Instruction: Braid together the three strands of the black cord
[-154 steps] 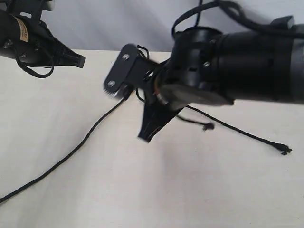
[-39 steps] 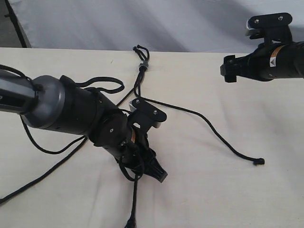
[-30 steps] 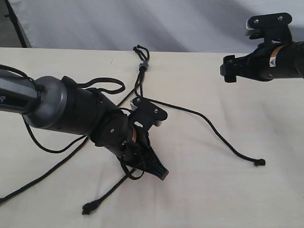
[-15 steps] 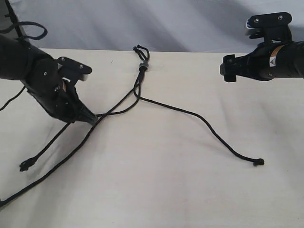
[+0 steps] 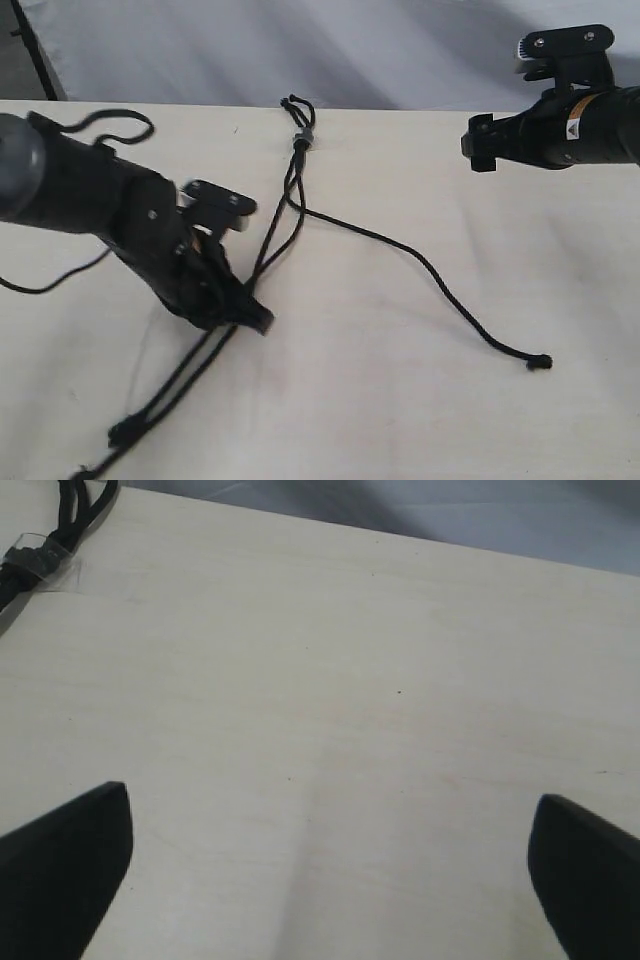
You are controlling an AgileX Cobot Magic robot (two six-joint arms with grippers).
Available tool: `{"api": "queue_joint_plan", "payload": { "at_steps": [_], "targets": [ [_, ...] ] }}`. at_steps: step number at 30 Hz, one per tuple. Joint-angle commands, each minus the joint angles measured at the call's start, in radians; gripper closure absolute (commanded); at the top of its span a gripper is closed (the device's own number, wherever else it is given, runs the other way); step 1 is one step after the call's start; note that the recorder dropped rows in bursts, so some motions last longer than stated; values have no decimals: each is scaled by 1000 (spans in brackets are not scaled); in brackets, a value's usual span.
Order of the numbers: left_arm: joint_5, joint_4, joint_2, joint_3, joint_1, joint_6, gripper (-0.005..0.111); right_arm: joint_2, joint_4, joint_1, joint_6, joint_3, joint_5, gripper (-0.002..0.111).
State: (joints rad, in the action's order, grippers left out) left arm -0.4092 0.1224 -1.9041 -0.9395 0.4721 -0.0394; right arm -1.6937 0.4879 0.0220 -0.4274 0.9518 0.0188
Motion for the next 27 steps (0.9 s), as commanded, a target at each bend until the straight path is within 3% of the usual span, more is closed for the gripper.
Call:
{"api": "queue_joint_plan", "payload": {
  "at_steps": [1, 3, 7, 10, 15, 22, 27],
  "targets": [
    [-106, 68, -36, 6, 222, -24, 106, 5, 9, 2, 5, -1, -10, 4],
    [-106, -3, -23, -23, 271, 4, 106, 5, 9, 2, 5, -1, -6, 4],
    [-111, -147, 46, -53, 259, 149, 106, 5, 9, 2, 5, -1, -2, 4],
    [-123, -297, 131, -53, 209, 268, 106, 5, 9, 2, 5, -1, -2, 4],
    [-173, -458, 230, -53, 70, 412, 106, 5, 9, 2, 5, -1, -2, 4],
    [-89, -462, 194, -10, -117, 415, 106, 5, 9, 8, 0, -1, -2, 4],
    [-19, -457, 112, 13, -160, 415, 106, 5, 6, 54, 1, -1, 17, 4]
  ]
}}
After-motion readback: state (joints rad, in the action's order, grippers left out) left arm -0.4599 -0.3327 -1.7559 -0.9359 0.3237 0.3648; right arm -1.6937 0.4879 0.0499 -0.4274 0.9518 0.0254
